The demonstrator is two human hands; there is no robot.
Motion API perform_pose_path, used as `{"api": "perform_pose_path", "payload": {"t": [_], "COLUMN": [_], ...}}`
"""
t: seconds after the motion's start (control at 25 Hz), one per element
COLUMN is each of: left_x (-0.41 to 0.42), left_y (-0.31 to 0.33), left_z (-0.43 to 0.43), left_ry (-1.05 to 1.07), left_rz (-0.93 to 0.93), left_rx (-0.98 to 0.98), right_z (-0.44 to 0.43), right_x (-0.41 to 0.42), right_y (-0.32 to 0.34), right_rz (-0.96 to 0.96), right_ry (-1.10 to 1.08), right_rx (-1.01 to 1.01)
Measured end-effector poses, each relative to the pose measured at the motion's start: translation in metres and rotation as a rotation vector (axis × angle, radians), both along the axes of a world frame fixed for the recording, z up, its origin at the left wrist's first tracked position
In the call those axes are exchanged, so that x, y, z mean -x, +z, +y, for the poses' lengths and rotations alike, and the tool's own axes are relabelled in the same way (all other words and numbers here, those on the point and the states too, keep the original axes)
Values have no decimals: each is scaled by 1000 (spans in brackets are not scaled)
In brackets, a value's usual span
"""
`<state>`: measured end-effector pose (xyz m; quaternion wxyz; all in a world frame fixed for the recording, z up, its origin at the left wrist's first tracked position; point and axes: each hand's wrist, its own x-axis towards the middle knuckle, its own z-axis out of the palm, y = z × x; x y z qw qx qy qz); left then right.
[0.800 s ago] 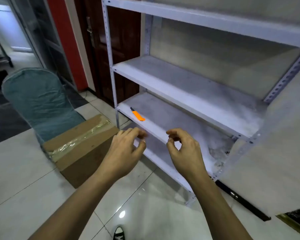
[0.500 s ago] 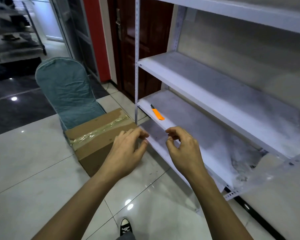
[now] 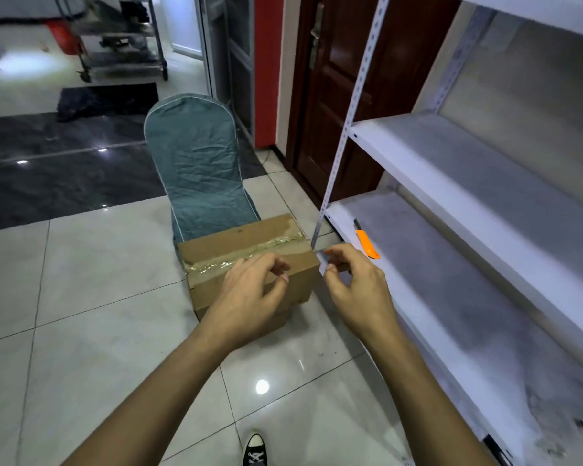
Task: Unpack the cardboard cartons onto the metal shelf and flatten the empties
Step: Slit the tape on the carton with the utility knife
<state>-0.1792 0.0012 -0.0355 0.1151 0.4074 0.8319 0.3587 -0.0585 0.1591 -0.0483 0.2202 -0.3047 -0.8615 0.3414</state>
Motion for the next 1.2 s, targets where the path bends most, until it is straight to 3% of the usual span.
{"api": "perform_pose_path", "payload": {"t": [0.56,1.2], "left_x": [98,196], "left_y": [-32,-111], "left_z": [2,107], "left_ry": [183,425], "left_rz": [-78,-172], "left_rx": [16,160], "right_z": [37,166], "right_x": [114,238], "right_y": [-41,-124], "right_rz": [-32,-172], "right_ry": [149,229], "right_rx": [131,228]}}
